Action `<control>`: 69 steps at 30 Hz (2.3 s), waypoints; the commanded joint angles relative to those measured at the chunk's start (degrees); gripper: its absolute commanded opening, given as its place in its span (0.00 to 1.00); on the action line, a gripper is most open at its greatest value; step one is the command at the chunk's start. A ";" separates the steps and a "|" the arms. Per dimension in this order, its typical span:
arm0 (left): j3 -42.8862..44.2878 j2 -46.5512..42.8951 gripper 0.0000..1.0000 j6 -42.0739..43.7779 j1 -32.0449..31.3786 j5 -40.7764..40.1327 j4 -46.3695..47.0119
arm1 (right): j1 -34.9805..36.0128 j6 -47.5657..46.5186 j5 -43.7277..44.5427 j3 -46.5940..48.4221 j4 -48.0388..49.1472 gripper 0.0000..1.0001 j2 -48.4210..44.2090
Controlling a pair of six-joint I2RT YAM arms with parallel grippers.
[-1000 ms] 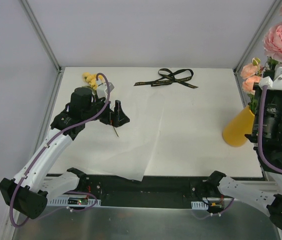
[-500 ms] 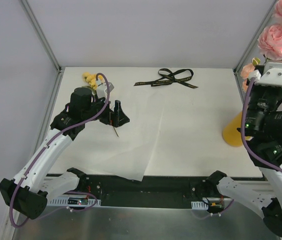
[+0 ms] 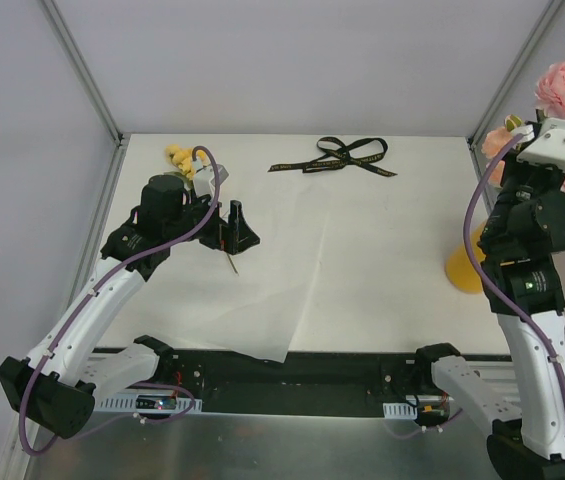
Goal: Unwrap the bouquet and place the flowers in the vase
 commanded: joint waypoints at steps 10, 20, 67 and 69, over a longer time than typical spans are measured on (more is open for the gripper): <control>0.17 -0.80 0.99 1.26 -0.49 -3.07 0.06 | -7.82 16.81 -3.62 -9.80 -4.59 0.02 -4.41; -0.36 -3.00 0.99 0.90 -0.49 -8.25 -0.11 | -8.18 23.23 0.77 -14.83 -7.42 0.30 -8.81; 37.16 55.43 0.45 -12.46 12.52 -38.05 -14.88 | -8.00 64.45 -57.05 -9.91 -28.43 0.54 -14.70; 38.40 58.07 0.44 -13.24 12.78 -39.36 -14.79 | -8.00 64.54 -57.05 -8.50 -29.04 0.54 -14.70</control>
